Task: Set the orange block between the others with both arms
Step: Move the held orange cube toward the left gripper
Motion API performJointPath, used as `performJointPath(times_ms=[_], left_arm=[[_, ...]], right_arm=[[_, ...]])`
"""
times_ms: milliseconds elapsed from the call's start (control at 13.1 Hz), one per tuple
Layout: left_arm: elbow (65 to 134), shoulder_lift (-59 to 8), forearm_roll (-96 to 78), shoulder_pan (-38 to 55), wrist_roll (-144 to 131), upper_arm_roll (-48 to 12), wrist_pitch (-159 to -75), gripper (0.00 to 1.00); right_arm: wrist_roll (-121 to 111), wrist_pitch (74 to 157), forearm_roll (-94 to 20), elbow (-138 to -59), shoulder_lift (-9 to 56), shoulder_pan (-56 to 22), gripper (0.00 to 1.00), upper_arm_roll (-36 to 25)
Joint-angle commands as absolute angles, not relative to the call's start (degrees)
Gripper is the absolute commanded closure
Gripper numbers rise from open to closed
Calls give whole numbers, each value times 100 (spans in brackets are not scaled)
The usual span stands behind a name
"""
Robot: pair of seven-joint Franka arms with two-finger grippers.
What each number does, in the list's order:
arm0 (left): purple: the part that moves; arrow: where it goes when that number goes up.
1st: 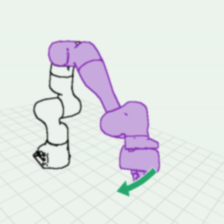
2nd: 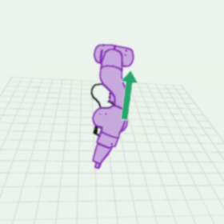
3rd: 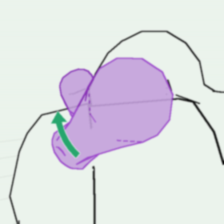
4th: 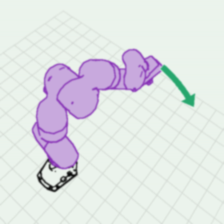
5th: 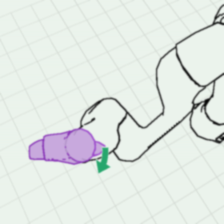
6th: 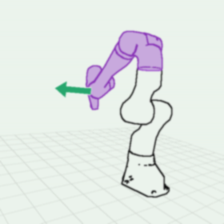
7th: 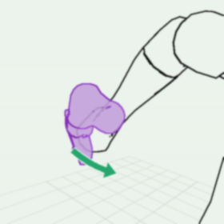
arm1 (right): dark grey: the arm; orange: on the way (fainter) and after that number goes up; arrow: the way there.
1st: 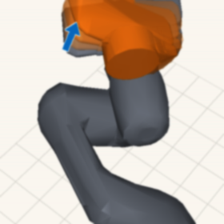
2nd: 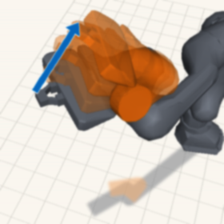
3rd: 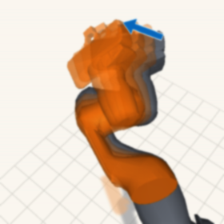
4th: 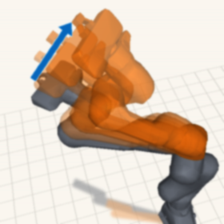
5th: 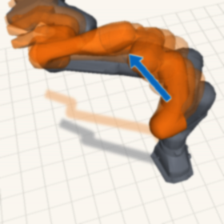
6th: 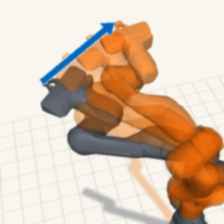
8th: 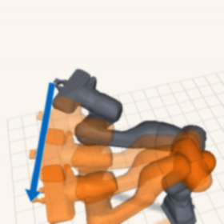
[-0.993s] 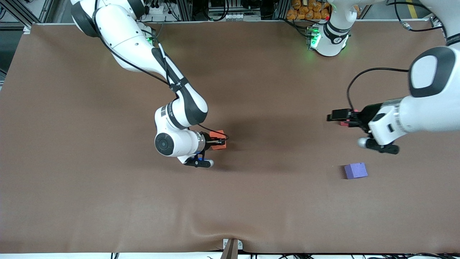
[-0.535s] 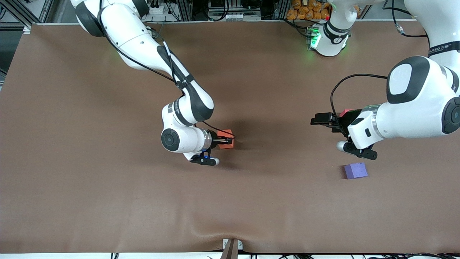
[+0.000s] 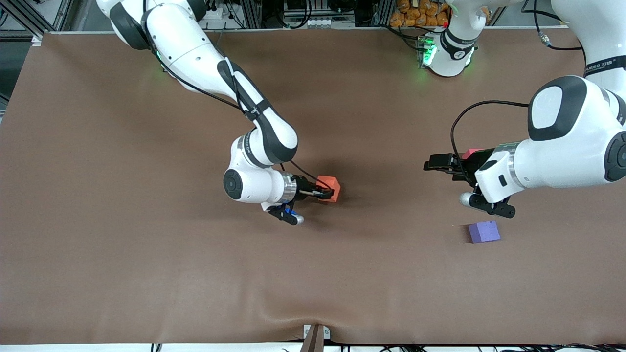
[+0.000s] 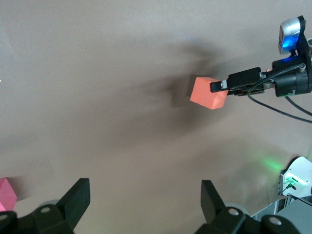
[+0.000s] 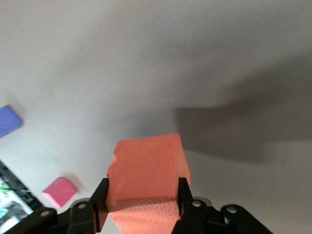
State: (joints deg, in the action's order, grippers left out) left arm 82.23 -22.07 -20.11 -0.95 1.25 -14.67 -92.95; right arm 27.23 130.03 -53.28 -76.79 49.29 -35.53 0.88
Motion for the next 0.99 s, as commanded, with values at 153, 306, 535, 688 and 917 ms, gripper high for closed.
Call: performJointPath(times_ms=[153,306,535,688,917], left_arm=[[8112,-2268,-2065,-106,229,-1494,-9334,0],[8112,-2285,-2065,-106,237,-1494,-9334,0],[8112,-2303,-2065,-105,237,-1494,-9343,0],[8112,-2303,-2065,-105,237,-1494,-9343,0],[8112,-2303,-2065,-105,237,-1494,-9343,0]], right_arm=[[2795,13526,-6590,-7585,4975,-3963,38,35],[2795,13535,-6758,-7497,4975,-4025,38,35],[2777,13719,-7005,-7436,4983,-4183,38,26],[2786,13816,-7014,-7418,5001,-4332,38,35],[2777,13930,-7084,-7392,5115,-4570,38,18]])
